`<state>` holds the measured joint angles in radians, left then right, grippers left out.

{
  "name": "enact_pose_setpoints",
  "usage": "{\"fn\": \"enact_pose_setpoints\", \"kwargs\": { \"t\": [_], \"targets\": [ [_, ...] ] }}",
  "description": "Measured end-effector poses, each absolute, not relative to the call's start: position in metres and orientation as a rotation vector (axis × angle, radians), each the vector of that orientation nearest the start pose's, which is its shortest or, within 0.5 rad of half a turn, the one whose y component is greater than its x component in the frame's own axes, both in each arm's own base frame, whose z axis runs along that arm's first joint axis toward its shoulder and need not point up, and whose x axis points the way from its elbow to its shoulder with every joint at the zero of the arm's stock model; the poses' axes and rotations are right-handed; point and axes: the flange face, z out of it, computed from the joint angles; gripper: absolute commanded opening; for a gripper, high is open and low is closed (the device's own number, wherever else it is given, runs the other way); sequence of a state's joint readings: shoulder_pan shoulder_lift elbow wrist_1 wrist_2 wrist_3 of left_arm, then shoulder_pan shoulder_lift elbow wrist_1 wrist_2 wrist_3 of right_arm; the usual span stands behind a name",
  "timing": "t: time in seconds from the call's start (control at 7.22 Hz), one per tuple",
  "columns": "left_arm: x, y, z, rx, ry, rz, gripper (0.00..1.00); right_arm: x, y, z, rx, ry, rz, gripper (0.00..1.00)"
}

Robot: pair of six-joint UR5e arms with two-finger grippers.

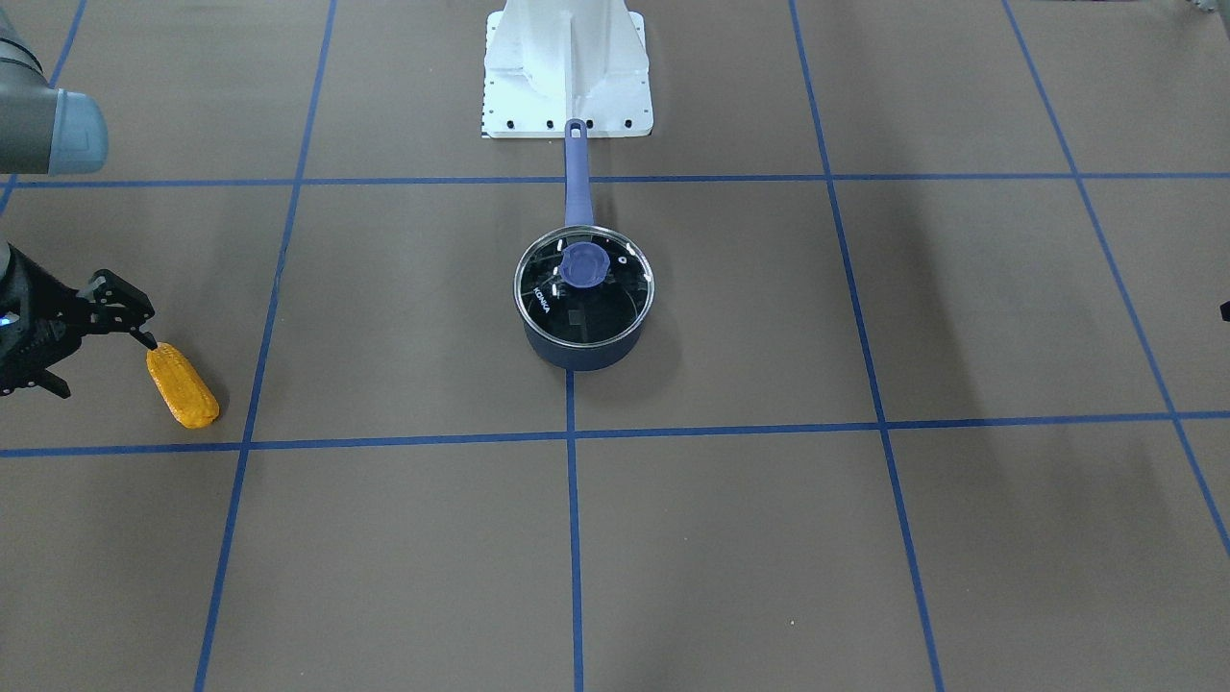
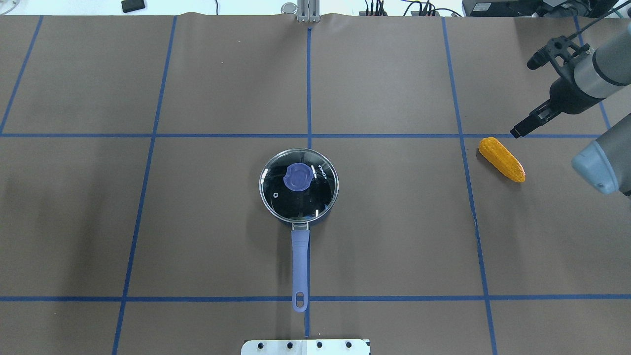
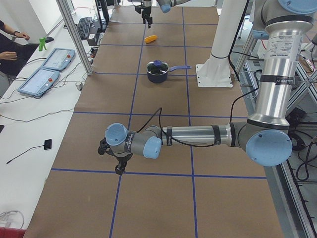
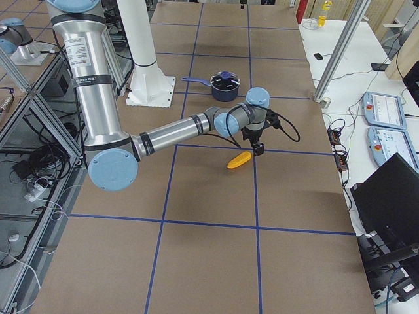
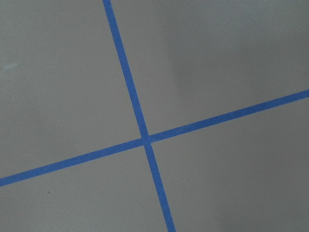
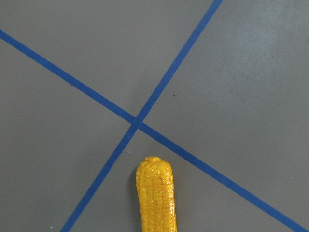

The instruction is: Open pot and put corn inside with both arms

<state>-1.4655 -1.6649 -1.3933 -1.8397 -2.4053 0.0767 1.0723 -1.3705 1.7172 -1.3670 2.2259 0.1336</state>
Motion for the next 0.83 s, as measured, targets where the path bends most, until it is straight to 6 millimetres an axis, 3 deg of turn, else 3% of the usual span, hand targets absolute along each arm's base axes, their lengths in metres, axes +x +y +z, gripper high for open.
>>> {"fn": "enact_pose_setpoints", "kwargs": {
  "t": [0.42,0.83],
  "targets": [
    [0.003,-0.544,0.666,0.157,0.837,0.257,0.99,-0.251,-0.542,0.491,0.241,-0.754,-0.554,1.0],
    [0.007,-0.543,0.672,0.144,0.838,0.261,0.99,-0.279,-0.532,0.51,0.187,-0.753,-0.591,1.0]
  ]
}}
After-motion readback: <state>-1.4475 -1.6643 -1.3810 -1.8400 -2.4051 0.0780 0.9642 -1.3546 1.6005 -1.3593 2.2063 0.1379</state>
